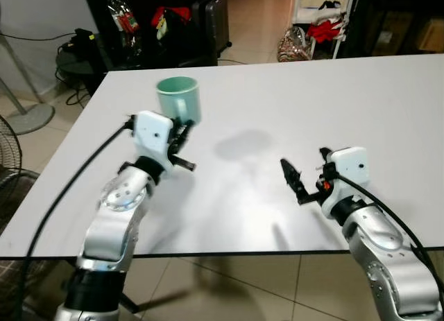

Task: Setting the table

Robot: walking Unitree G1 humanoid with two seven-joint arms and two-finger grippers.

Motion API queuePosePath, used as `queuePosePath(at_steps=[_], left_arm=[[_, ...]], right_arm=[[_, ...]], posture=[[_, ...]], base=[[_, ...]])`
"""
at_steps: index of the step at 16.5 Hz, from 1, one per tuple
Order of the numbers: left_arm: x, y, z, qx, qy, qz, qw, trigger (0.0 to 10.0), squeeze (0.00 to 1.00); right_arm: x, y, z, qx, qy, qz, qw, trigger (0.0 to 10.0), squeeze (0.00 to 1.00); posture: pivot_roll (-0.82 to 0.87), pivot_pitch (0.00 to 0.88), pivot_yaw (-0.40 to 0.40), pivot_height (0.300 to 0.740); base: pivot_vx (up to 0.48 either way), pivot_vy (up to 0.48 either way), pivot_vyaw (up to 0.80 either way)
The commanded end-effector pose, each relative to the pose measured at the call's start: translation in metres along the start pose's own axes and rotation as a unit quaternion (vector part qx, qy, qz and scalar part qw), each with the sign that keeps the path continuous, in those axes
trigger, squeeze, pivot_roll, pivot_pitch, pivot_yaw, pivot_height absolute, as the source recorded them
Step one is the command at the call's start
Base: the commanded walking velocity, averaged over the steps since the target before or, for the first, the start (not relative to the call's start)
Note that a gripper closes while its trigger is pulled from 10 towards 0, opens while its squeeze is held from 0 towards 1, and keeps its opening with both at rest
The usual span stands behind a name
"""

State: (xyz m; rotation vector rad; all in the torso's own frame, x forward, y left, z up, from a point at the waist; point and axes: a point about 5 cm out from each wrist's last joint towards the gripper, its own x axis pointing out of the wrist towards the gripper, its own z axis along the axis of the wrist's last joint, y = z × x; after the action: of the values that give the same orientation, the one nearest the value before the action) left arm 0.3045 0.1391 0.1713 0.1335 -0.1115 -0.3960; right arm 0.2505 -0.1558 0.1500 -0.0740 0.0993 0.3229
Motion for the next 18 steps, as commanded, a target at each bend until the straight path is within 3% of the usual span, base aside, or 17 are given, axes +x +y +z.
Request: queuePosePath(at_steps=[1, 3, 6, 10, 14, 18], left_arm=[[0.002, 0.007, -0.003, 0.002, 0.001, -0.002, 1.0, 10.0, 0.0], [0.013, 0.0, -0.02, -0.002, 0.024, -0.045, 0.999, 10.0, 0.0], [0.035, -0.005, -0.033, -0.011, 0.038, -0.05, 0.998, 10.0, 0.0], [0.058, -0.011, -0.041, -0.025, 0.054, -0.059, 0.997, 10.0, 0.0], [0.067, -0.023, -0.05, -0.015, 0.061, -0.086, 0.994, 10.0, 0.0], [0.071, -0.038, -0.047, -0.04, 0.022, -0.126, 0.991, 10.0, 0.0]], right_arm=[[-0.003, 0.009, 0.01, 0.004, -0.017, 0.03, 0.999, 10.0, 0.0], [-0.01, 0.003, 0.013, -0.025, -0.011, 0.048, 0.998, 10.0, 0.0], [-0.015, -0.006, 0.012, -0.032, -0.001, 0.059, 0.998, 10.0, 0.0], [-0.022, -0.005, 0.019, -0.045, 0.003, 0.075, 0.996, 10.0, 0.0], [-0.034, -0.003, 0.017, -0.05, 0.015, 0.072, 0.996, 10.0, 0.0], [-0.038, -0.005, 0.018, -0.053, 0.016, 0.056, 0.997, 10.0, 0.0]], posture=[[-0.14, 0.0, 0.087, 0.74], [-0.15, 0.0, 0.078, 0.74], [-0.16, 0.015, 0.066, 0.74], [-0.21, 0.045, 0.098, 0.74], [-0.26, 0.077, 0.128, 0.74], [-0.3, 0.09, 0.141, 0.74]], base=[[0.0, 0.0, 0.0], [0.0, 0.0, 0.0], [0.0, 0.0, 0.0], [0.0, 0.0, 0.0], [0.0, 0.0, 0.0], [0.0, 0.0, 0.0]])
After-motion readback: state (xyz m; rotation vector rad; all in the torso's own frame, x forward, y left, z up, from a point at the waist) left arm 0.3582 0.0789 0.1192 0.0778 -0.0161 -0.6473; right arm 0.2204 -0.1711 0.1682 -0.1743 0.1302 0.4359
